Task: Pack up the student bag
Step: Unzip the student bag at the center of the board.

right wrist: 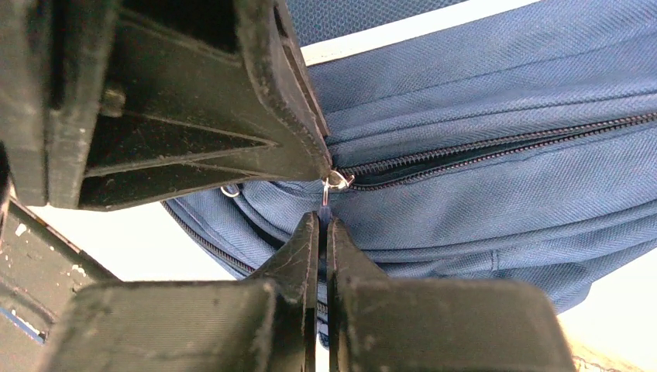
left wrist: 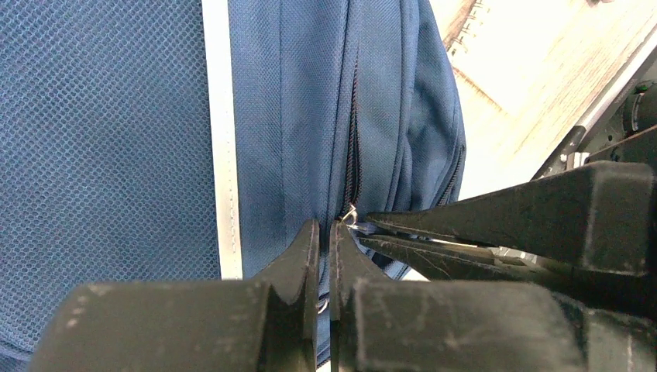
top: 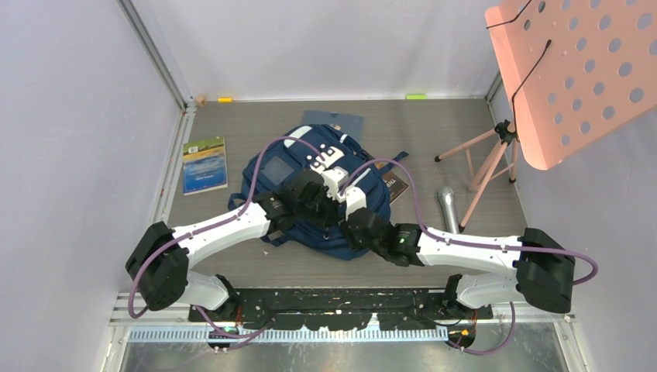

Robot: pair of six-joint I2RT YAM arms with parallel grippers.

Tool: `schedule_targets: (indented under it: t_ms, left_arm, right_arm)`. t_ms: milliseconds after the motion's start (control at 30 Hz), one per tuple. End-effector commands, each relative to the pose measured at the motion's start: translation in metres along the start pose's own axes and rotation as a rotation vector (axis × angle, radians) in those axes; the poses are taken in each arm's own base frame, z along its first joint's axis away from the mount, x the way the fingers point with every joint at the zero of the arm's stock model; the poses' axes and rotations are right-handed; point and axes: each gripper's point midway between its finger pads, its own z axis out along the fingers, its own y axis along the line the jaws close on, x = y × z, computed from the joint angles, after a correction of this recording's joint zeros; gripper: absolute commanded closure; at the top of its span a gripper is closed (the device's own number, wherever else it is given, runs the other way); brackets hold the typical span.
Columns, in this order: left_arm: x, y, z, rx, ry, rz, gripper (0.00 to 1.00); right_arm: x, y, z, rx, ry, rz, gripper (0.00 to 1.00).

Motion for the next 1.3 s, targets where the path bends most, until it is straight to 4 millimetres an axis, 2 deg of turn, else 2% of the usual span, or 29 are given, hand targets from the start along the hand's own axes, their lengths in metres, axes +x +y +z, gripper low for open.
schedule_targets:
  t_ms: [0,167,300,400,567,633,833,967,1267]
  left_arm:
    - [-0.093,-0.01,-0.021,-0.004,-0.31,0.029,0.96]
    - [-0.07,0.023,-0.047,-0.167,-0.268,-0.009,0.74]
    - [-0.059,0.045,-0.075,-0.25,-0.275,-0.084,0.49]
    - [-0.051,0.056,-0.091,-0.277,-0.285,-0.166,0.4]
    - [-0.034,0.073,-0.096,-0.286,-0.301,-0.403,0.42]
    - [-0.026,0.074,-0.089,-0.24,-0.308,-0.497,0.47]
    - [-0.011,0.077,-0.069,-0.169,-0.342,-0.709,0.48]
    - [-0.006,0.075,-0.059,-0.134,-0.344,-0.768,0.48]
    - [0.002,0.082,-0.046,-0.159,-0.314,-0.776,0.49]
  right_arm:
    - [-0.018,0.03,0.001,-0.075,-0.076,0.087,1.0]
    - [-0.022,0.014,-0.003,0.001,-0.123,0.127,0.99]
    - [-0.022,0.006,-0.005,0.029,-0.134,0.123,1.0]
    - [-0.021,0.004,-0.005,0.042,-0.13,0.122,1.0]
    - [-0.019,0.004,-0.003,0.049,-0.124,0.127,1.0]
    - [-0.02,0.004,-0.003,0.049,-0.124,0.13,1.0]
    - [-0.02,0.003,-0.003,0.054,-0.124,0.134,1.0]
    - [-0.02,0.002,-0.004,0.057,-0.122,0.133,1.0]
    - [-0.02,0.002,-0.005,0.059,-0.12,0.127,1.0]
